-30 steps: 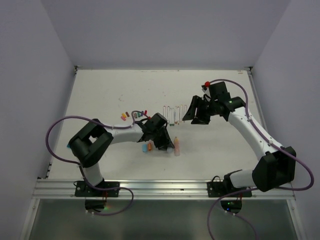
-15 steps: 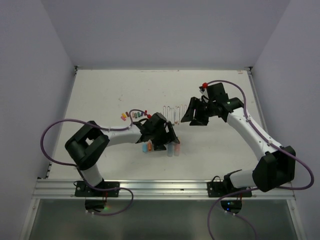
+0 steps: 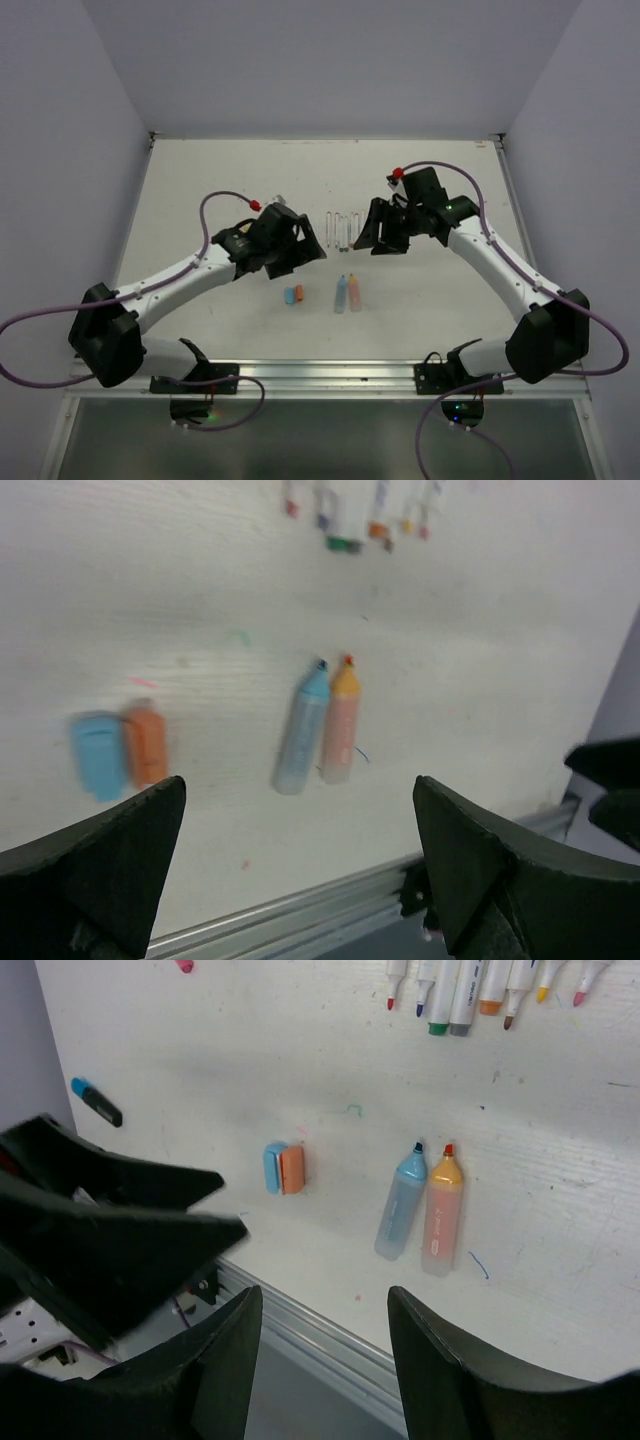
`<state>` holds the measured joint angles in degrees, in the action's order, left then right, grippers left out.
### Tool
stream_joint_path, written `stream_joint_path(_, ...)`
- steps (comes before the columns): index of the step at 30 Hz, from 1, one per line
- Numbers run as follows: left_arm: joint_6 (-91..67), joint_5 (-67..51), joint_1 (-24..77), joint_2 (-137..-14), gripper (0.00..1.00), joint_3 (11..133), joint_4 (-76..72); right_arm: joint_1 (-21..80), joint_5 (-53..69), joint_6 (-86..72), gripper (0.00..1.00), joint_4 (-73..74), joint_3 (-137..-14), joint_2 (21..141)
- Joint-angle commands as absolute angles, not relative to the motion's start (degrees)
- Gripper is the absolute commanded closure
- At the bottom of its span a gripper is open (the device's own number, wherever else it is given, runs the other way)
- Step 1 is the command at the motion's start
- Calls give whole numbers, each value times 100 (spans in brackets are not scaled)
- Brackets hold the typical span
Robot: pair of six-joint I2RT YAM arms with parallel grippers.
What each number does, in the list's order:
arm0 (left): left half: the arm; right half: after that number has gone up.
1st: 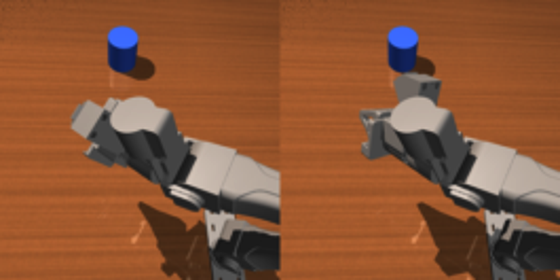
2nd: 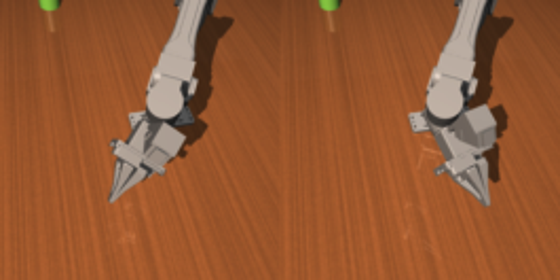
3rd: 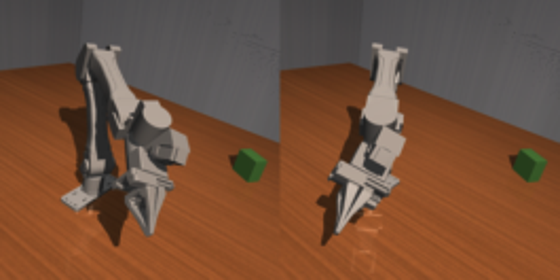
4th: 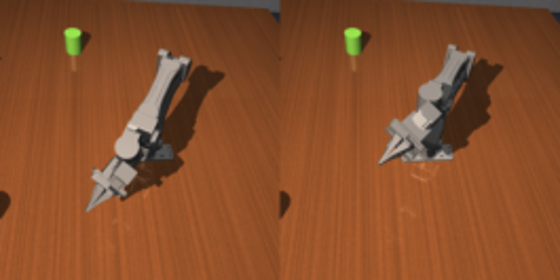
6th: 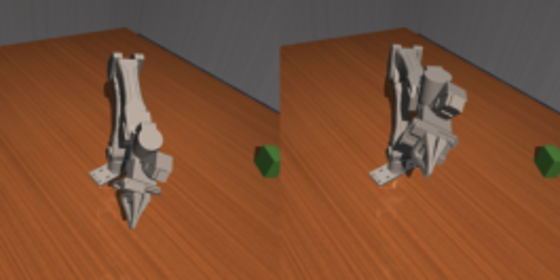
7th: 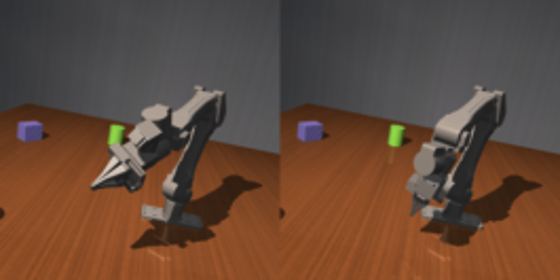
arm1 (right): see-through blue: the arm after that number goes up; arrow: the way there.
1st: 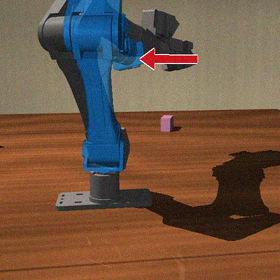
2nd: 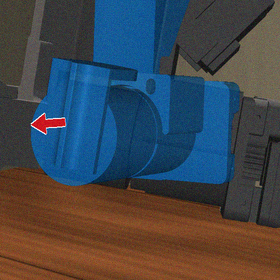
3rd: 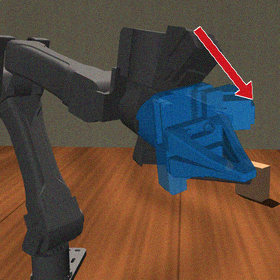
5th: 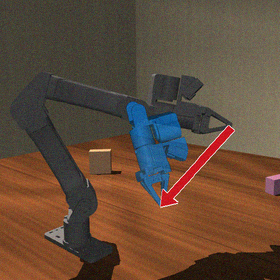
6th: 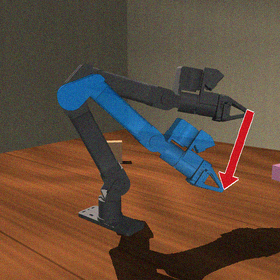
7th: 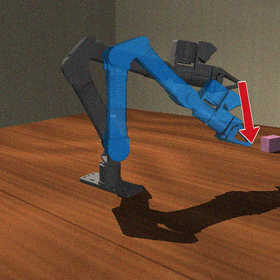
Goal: Open the pen caps
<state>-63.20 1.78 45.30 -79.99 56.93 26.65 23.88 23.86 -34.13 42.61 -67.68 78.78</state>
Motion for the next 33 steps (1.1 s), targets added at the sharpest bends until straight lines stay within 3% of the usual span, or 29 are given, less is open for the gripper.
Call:
stream_joint_path(1,-6354,1290,3641,-7559,3,5774,4479,2513,2645,-3507,44,4149,-6777,7928)
stream_joint_path(6,-6302,1907,2114,-7103,3,5643,5597,2654,2610,-3489,44,4245,-6803,8042)
stream_joint_path(14,-6275,2311,151,-7444,0,5537,5958,2795,2628,-3472,44,4342,-6899,8253)
stream_joint_path(23,-5986,2426,-1606,-7523,0,4835,5186,2935,2619,-3410,44,4465,-6917,8464)
stream_joint_path(33,-5748,2487,-2241,-7856,4,4588,4492,3006,2663,-3410,44,4456,-7093,8710)
